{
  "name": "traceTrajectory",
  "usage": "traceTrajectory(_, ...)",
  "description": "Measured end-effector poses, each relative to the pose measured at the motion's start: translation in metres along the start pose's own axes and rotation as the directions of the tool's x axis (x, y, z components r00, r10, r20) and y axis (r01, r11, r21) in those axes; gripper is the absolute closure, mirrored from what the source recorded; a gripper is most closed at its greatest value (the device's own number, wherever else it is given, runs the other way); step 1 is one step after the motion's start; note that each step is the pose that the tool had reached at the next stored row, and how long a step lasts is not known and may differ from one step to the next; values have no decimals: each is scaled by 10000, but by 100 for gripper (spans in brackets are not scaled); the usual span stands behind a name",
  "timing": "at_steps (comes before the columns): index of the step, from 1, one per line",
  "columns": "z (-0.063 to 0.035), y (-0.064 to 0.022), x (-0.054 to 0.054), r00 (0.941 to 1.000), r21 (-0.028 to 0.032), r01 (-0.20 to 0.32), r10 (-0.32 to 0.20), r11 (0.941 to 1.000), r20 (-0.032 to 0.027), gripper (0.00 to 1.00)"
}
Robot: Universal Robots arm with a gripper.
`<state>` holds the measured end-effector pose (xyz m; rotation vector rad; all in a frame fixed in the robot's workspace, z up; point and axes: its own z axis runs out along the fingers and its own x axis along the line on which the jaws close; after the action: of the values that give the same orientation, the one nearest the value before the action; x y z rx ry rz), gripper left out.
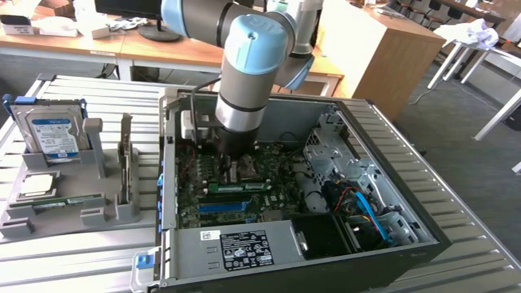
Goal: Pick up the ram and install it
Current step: 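Press down the ram until it locks into place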
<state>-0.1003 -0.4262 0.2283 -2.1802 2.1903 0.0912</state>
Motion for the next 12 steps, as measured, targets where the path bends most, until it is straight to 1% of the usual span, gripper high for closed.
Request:
traceTrajectory(3, 39, 2, 3, 10000, -4, -2, 2, 10000, -4, 89)
traceTrajectory(7, 97, 3, 10, 10000, -13, -4, 4, 10000, -23, 89)
traceTrajectory(9, 95, 0, 6, 10000, -15, -4, 4, 10000, -27, 89)
traceTrajectory(10, 85, 0, 4, 10000, -6, -4, 4, 10000, -14, 89)
traceTrajectory(11, 68, -1, 1, 10000, 13, -2, 2, 10000, 16, 89)
traceTrajectory(12, 38, -4, -2, 10000, 23, 1, -1, 10000, 22, 89)
